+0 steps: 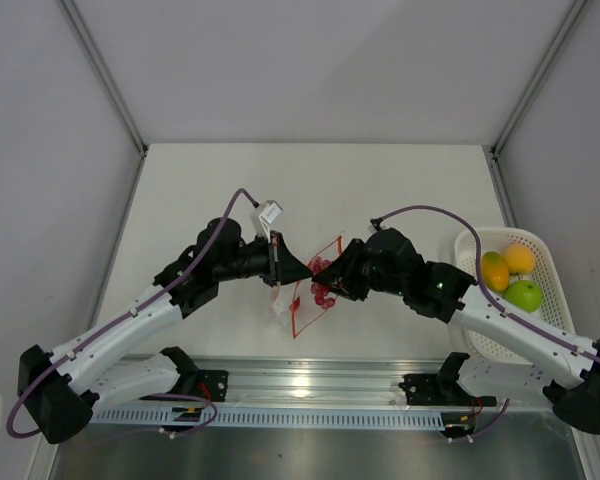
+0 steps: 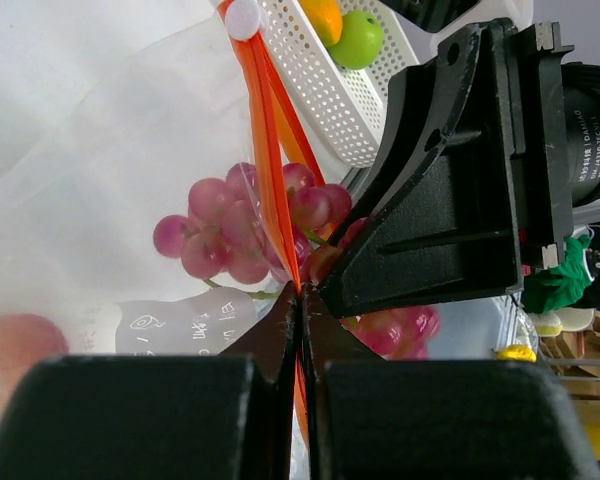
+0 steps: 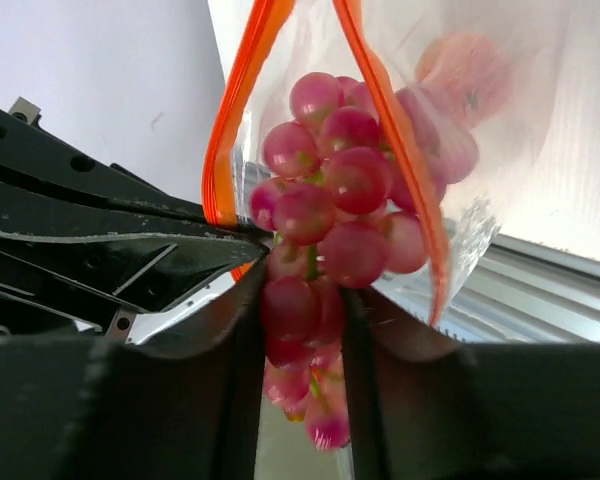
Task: Place the food in the zip-top bag and seal the zipper
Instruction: Place the fake fruit in the zipper food storage bag, then pick up the fake fruit from the bin.
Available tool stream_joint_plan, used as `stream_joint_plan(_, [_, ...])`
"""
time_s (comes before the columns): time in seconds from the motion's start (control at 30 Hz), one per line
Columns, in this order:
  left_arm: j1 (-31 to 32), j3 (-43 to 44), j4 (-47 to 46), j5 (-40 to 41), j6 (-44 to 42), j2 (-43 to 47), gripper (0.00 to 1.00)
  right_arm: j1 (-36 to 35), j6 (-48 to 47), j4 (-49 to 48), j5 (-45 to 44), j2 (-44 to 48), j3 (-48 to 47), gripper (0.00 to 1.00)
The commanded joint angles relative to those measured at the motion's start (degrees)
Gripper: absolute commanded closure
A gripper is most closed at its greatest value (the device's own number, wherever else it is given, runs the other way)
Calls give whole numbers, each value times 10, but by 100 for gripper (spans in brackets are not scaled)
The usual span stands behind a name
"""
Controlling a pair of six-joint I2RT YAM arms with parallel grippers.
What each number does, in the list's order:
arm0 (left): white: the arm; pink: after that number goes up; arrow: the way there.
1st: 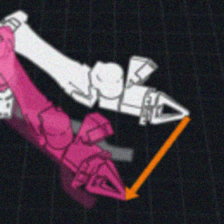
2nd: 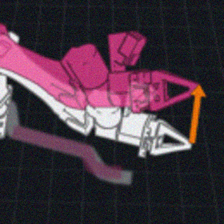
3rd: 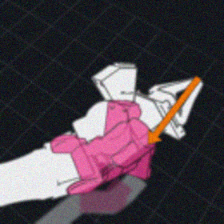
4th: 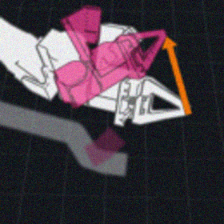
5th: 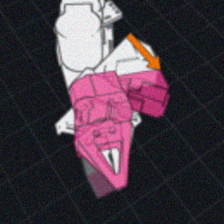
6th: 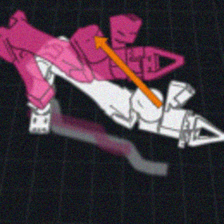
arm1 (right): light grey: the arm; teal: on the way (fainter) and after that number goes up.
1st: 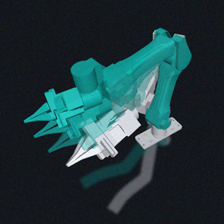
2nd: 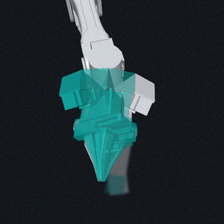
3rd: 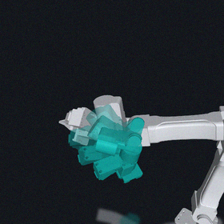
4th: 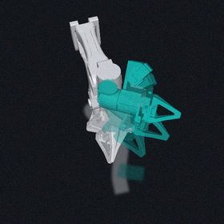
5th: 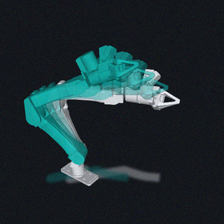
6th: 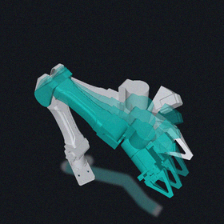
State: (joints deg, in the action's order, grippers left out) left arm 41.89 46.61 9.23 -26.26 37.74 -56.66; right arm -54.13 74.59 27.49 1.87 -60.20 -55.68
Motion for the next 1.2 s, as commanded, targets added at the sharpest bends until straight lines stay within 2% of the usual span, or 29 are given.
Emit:
stream_joint_plan(0.0, [3, 3, -21, -18, 13, 12, 99, 2, -20, -19, -6, -20, -36, 64])
stream_joint_plan(0.03, [4, 4, -19, -14, 13, 14, 100, 2, -29, -14, -5, -25, -45, 50])
stream_joint_plan(0.13, [4, 9, -13, -11, 11, 18, 100, 2, -63, 13, -4, -43, -67, 23])
stream_joint_plan(0.4, [3, 1, -11, -4, 9, 19, 100, 2, -126, 75, -50, -41, -97, 18])
stream_joint_plan(0.43, [4, 0, -11, -4, 9, 20, 99, 2, -134, 84, -58, -36, -102, 16])
stream_joint_plan(0.5, [4, -1, -11, -1, 8, 19, 100, 1, -161, 113, -80, -30, -125, 1])
stream_joint_plan(0.57, [4, -2, -10, 0, 7, 17, 99, 3, -196, 158, -103, -24, -143, 1])
stream_joint_plan(0.7, [3, -6, -11, 0, 5, 16, 100, 3, -236, 244, -208, -17, -215, 1])
stream_joint_plan(0.9, [3, -17, -11, 0, 3, 19, 99, 36, -284, 266, -246, 12, -231, 1])
stream_joint_plan(1.17, [3, -21, 6, 9, -5, 33, 99, 275, -302, 286, -233, 23, -178, 1])
